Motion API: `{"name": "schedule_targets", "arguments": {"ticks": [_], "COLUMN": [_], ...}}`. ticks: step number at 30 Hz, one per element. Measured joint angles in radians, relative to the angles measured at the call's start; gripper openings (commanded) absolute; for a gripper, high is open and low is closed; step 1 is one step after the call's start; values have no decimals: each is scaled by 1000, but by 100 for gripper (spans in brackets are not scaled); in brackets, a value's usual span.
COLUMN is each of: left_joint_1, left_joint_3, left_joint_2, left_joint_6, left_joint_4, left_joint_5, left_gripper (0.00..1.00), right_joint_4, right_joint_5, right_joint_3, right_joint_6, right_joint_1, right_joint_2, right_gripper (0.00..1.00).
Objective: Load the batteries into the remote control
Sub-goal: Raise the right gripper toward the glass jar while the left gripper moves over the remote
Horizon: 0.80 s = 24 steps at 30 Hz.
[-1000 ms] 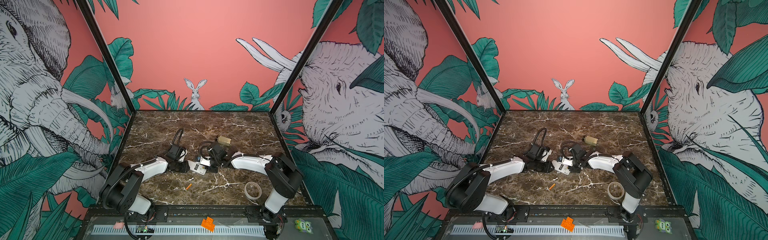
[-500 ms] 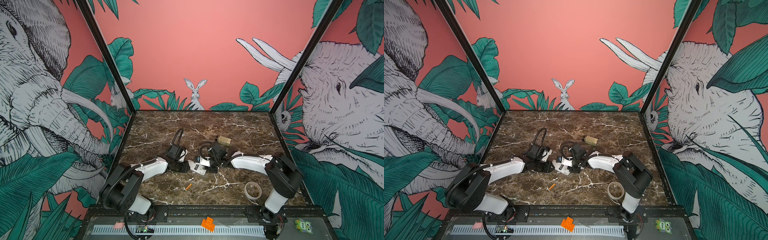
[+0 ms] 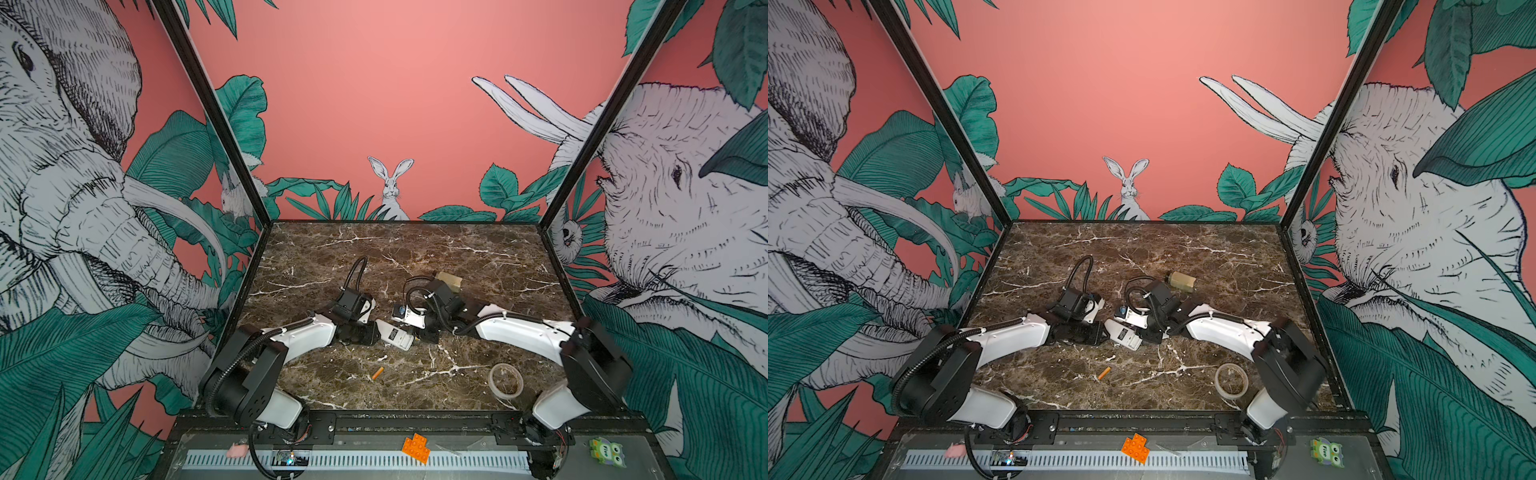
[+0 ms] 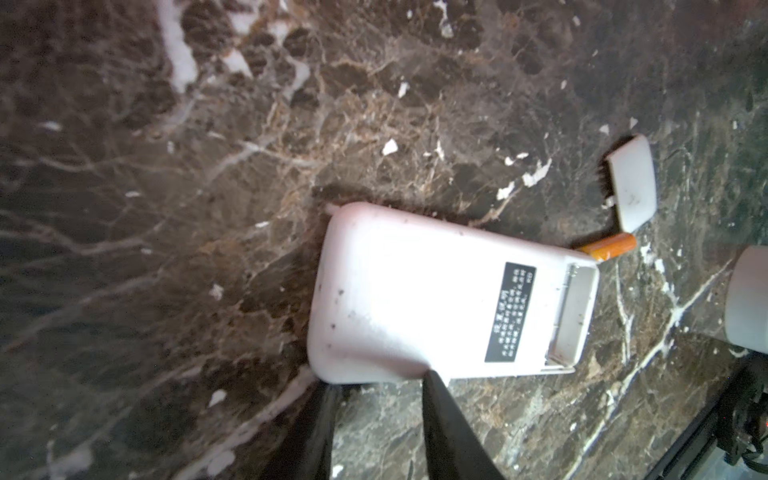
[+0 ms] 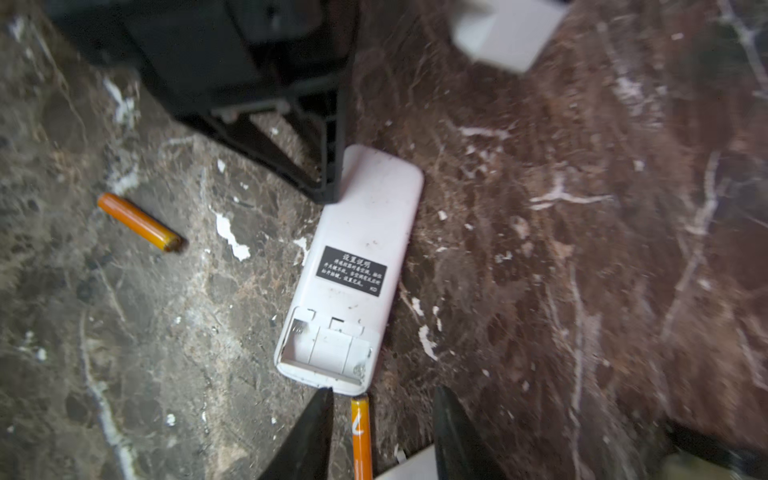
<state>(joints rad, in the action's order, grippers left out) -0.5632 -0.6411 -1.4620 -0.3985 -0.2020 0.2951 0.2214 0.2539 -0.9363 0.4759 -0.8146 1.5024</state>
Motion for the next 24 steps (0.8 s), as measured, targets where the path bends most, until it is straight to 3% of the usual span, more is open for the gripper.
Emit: {"name": "schedule_targets", "arguments": {"ticks": [7, 11, 16, 21, 24], "left_joint_1": [-32, -146, -302, -354, -372], "left_joint_3": [-89, -218, -417, -559, -623], "left_joint_2": [21, 35, -26, -171, -268], "left_joint_6": [97, 156, 247, 359, 426], "left_joint_4": [-187, -296, -380, -421, -447], "left_joint_5": [-60, -149, -214, -208, -200], "left_gripper": [49, 53, 53, 52, 52], "right_joint_4": [-71, -94, -173, -274, -317], "right_joint_5": [23, 3, 10, 69, 96], "right_joint_3": [153, 208, 284, 381, 408], "right_joint_6": [-257, -374, -496, -620, -666], "right_joint_1": [157, 258, 375, 576, 634], "right_joint_2": [-213, -221, -246, -288, -306], "right_gripper": [70, 77, 80, 82, 83]}}
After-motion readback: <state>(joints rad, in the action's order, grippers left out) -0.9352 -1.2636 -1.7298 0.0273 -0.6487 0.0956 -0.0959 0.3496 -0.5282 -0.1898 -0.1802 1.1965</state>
